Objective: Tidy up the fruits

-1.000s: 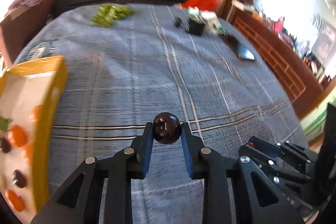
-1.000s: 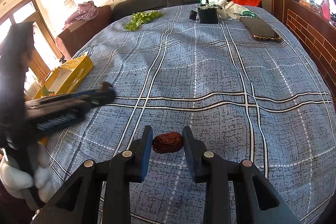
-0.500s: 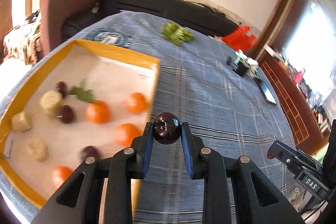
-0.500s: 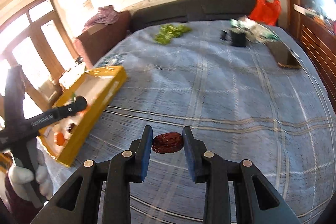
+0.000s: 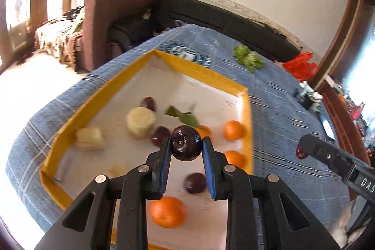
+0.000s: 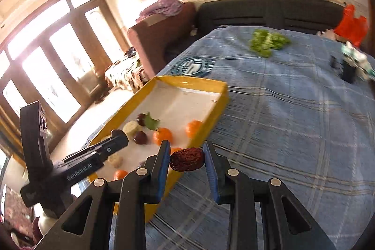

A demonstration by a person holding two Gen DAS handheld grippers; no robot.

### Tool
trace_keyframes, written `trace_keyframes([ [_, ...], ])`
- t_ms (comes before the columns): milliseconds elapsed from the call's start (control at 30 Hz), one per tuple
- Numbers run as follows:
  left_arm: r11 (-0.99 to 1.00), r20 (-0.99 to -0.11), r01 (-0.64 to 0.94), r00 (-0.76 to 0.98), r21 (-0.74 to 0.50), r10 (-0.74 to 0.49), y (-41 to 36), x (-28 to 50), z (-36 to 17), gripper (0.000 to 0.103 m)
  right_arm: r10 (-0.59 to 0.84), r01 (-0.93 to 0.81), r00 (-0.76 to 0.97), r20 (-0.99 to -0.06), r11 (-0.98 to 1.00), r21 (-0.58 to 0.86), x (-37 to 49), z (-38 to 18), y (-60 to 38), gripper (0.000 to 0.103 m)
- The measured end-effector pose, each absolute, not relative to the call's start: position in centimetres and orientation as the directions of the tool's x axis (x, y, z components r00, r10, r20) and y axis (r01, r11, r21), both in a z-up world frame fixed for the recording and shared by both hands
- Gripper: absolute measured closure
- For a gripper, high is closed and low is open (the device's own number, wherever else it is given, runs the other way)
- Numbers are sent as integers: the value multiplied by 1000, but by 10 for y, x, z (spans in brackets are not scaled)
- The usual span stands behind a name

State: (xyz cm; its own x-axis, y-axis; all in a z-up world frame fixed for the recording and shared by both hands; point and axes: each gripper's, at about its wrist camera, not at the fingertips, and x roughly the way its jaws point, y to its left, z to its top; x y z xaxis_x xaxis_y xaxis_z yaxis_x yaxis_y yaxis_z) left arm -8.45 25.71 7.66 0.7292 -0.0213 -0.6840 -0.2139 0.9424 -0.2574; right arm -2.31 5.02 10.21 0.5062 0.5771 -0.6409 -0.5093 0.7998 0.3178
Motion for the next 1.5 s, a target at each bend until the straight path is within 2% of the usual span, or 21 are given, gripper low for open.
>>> trace_keyframes([
  [333,915,-707,-294,707,-276,14,308,-81,61,77,575,-492,416,-705,794,358,12,72,93,70],
  [733,918,-740,-249,669,-307,-66,303,-67,40,77,506,-474,394,-767,827,302,58,42,140,70],
  [800,921,-746,-243,661,-304,-72,299,-65,38,71,486,-474,396,-779,835,280,63,41,150,70],
  [867,919,-743,-245,666,-308,-71,299,-66,38,50,494,-485,394,-775,828,281,65,41,156,69],
  [967,920,-730,-243,681,-307,-63,300,-72,43,43,495,-499,411,-765,825,266,61,45,158,68],
  [1033,919,-723,-247,689,-306,-55,300,-74,46,37,508,-501,420,-752,821,275,57,50,155,57],
  [1067,920,-718,-249,694,-304,-50,300,-76,48,37,514,-495,429,-743,822,283,56,52,151,51],
  [1300,947,-698,-263,714,-184,62,281,-87,67,36,537,-489,479,-694,820,298,25,69,121,50],
  [1367,952,-681,-272,724,-141,106,271,-91,75,30,534,-486,494,-686,824,291,15,73,113,48],
  [1500,957,-665,-276,732,-88,150,253,-96,84,24,517,-468,534,-669,840,275,-5,75,92,43],
])
